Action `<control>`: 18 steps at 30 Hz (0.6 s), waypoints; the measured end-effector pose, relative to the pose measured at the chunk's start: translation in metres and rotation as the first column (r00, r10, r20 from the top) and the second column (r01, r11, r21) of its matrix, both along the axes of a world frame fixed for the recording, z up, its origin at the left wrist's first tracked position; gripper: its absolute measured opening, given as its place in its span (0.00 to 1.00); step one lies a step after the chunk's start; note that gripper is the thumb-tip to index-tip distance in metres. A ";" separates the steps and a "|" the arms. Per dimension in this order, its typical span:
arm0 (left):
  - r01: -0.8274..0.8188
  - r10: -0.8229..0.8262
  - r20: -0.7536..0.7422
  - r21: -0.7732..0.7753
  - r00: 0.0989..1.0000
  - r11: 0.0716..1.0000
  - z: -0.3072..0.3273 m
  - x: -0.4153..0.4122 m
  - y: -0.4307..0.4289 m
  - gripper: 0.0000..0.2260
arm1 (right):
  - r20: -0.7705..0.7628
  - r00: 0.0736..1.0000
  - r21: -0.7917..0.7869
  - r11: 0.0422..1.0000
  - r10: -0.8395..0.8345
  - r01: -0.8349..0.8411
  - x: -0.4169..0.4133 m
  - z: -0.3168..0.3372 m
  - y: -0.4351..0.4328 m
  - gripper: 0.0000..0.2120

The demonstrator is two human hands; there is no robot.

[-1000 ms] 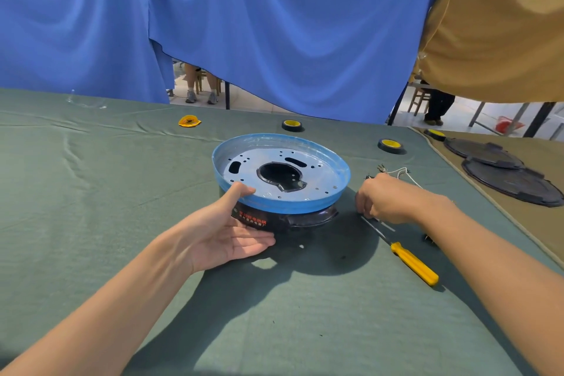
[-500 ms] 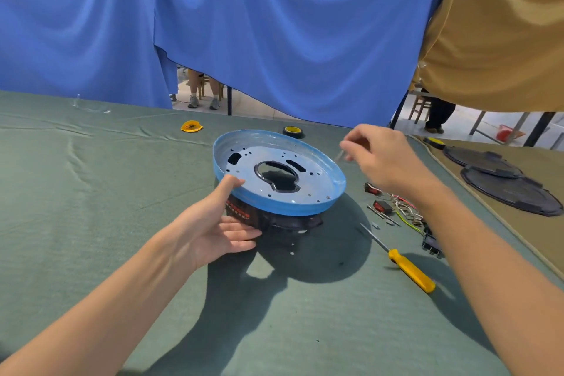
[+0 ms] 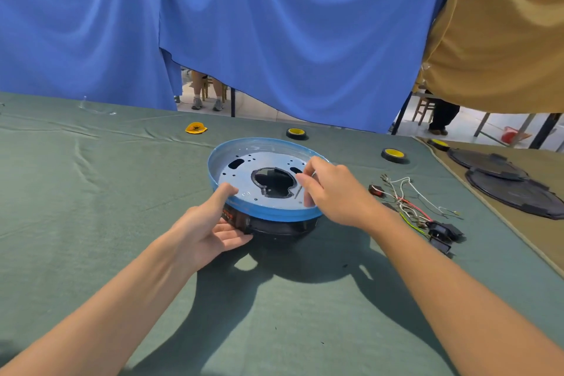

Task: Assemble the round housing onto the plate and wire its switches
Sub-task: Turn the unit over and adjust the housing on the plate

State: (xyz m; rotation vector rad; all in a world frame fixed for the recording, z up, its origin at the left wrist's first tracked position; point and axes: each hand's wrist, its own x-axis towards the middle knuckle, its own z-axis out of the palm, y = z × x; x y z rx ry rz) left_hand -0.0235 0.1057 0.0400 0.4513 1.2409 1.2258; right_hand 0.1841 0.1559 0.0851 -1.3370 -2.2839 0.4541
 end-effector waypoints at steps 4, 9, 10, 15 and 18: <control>0.128 -0.128 -0.060 -0.007 0.990 0.992 0.003 -0.014 -0.005 0.20 | 0.042 0.996 -0.099 0.992 0.083 -0.079 0.004 0.008 -0.010 0.10; 0.284 -0.287 -0.070 -0.041 0.956 0.958 0.004 -0.026 -0.009 0.25 | -0.051 0.989 -0.085 0.986 0.138 -0.142 -0.007 0.016 -0.016 0.09; 0.297 -0.300 -0.060 -0.046 0.952 0.954 0.003 -0.027 -0.008 0.26 | -0.068 0.987 -0.091 0.984 0.145 -0.151 -0.012 0.016 -0.016 0.09; 0.348 -0.348 -0.029 -0.027 0.937 0.937 -0.006 -0.034 -0.006 0.36 | -0.092 0.979 -0.080 0.979 0.180 -0.188 -0.033 0.017 -0.012 0.08; 0.390 -0.390 0.001 -0.014 0.921 0.921 -0.008 -0.038 -0.005 0.38 | -0.031 0.973 -0.050 0.972 0.230 -0.231 -0.045 0.018 -0.008 0.06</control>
